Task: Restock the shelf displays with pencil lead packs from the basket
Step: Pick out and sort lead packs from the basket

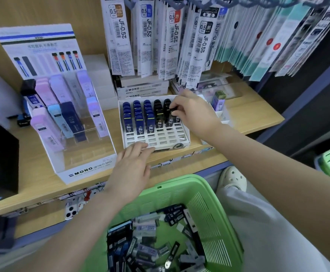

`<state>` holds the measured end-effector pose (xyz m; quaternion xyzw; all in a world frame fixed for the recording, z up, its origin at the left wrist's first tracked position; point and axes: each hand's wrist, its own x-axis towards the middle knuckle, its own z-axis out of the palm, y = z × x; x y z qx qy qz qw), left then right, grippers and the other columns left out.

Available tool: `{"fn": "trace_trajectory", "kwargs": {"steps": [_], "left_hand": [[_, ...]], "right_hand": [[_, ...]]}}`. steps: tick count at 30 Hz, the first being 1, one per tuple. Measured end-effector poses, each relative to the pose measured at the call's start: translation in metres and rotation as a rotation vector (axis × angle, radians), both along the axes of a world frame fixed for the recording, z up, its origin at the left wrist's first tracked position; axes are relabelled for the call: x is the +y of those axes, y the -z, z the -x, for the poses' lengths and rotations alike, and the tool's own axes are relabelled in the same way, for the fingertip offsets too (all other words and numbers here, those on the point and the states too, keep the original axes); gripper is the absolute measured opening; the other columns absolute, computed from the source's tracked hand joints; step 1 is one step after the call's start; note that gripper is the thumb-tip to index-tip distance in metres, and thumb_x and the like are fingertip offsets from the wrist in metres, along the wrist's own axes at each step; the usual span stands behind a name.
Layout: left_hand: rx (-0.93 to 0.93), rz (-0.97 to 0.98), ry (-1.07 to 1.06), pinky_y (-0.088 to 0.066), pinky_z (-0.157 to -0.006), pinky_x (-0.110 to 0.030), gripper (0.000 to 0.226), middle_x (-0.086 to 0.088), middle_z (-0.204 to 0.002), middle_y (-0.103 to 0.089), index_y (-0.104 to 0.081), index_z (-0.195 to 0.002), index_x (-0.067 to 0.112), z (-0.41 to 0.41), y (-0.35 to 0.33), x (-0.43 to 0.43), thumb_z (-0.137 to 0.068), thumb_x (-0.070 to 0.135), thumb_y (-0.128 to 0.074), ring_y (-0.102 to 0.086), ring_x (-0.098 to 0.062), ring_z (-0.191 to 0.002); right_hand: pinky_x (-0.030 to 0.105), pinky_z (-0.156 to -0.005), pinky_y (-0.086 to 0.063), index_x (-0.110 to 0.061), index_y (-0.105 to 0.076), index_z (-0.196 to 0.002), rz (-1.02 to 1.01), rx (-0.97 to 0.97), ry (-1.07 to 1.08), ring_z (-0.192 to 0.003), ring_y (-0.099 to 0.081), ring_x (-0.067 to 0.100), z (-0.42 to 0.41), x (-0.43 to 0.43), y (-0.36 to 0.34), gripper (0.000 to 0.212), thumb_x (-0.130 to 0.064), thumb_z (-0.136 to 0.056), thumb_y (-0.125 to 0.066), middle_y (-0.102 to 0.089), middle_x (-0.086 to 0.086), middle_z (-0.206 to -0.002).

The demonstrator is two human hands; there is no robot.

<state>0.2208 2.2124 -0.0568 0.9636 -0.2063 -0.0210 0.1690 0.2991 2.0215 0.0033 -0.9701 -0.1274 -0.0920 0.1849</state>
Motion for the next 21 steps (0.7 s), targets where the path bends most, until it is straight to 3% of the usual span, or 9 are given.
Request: {"fn": "trace_trajectory", "kwargs": {"steps": [4, 6, 11, 14, 17, 19, 21], "left_hand": [[-0.003, -0.003, -0.008, -0.006, -0.113, -0.026, 0.052, 0.006, -0.146, -0.026, -0.026, -0.147, 0.025, 0.0, 0.001, -0.001, -0.098, 0.02, -0.042, -0.019, -0.012, -0.137], [-0.009, -0.012, -0.008, -0.007, -0.113, -0.026, 0.052, 0.006, -0.146, -0.026, -0.026, -0.147, 0.026, 0.0, 0.002, -0.002, -0.098, 0.02, -0.042, -0.019, -0.012, -0.137], [-0.017, -0.021, -0.008, -0.007, -0.113, -0.028, 0.054, 0.005, -0.146, -0.025, -0.024, -0.148, 0.026, 0.001, 0.001, -0.002, -0.097, 0.019, -0.043, -0.018, -0.014, -0.138], [-0.007, -0.062, 0.025, -0.006, -0.113, -0.028, 0.057, 0.005, -0.147, -0.021, -0.018, -0.149, 0.028, 0.0, -0.001, -0.001, -0.097, 0.022, -0.042, -0.015, -0.014, -0.138], [0.008, -0.073, 0.057, -0.006, -0.114, -0.029, 0.057, 0.004, -0.147, -0.02, -0.017, -0.149, 0.028, -0.001, -0.002, 0.003, -0.098, 0.024, -0.042, -0.015, -0.014, -0.139], [-0.041, -0.076, 0.076, -0.007, -0.116, -0.031, 0.057, 0.0, -0.147, -0.026, -0.026, -0.147, 0.023, 0.001, 0.0, 0.005, -0.095, 0.018, -0.048, -0.019, -0.018, -0.139], [-0.17, -0.062, 0.081, -0.021, -0.112, -0.037, 0.054, -0.008, -0.135, -0.045, -0.047, -0.136, 0.015, 0.008, 0.004, 0.008, -0.084, 0.006, -0.062, -0.036, -0.026, -0.131]], "right_hand": [[0.039, -0.086, -0.046, -0.007, -0.06, -0.116, 0.027, 0.01, 0.001, -0.102, -0.057, 0.029, -0.004, 0.005, 0.002, 0.024, -0.011, -0.093, -0.055, -0.059, 0.011, -0.115], [0.042, -0.084, -0.048, -0.007, -0.057, -0.115, 0.034, 0.03, 0.01, -0.101, -0.058, 0.03, -0.006, 0.005, 0.004, 0.023, -0.01, -0.092, -0.056, -0.062, 0.012, -0.112], [0.04, -0.078, -0.046, -0.005, -0.059, -0.109, 0.085, 0.01, -0.009, -0.1, -0.056, 0.032, -0.005, 0.004, 0.006, 0.017, -0.011, -0.094, -0.053, -0.057, 0.011, -0.113], [0.041, -0.084, -0.045, -0.008, -0.059, -0.116, 0.093, -0.018, 0.006, -0.115, -0.051, 0.031, -0.002, 0.004, 0.008, 0.023, -0.014, -0.096, -0.05, -0.054, 0.009, -0.121], [0.033, -0.087, -0.039, -0.012, -0.053, -0.128, 0.112, -0.066, 0.043, -0.118, -0.046, 0.025, 0.01, 0.002, 0.012, 0.031, -0.019, -0.099, -0.044, -0.053, 0.006, -0.125], [0.03, -0.087, -0.038, -0.011, -0.049, -0.131, 0.071, -0.112, 0.059, -0.118, -0.044, 0.023, 0.026, 0.0, 0.016, 0.033, -0.019, -0.099, -0.043, -0.052, 0.007, -0.125], [0.026, -0.082, -0.037, -0.009, -0.052, -0.123, 0.017, -0.186, 0.051, -0.111, -0.047, 0.022, 0.048, -0.003, 0.025, 0.028, -0.018, -0.098, -0.044, -0.054, 0.008, -0.118]]}}
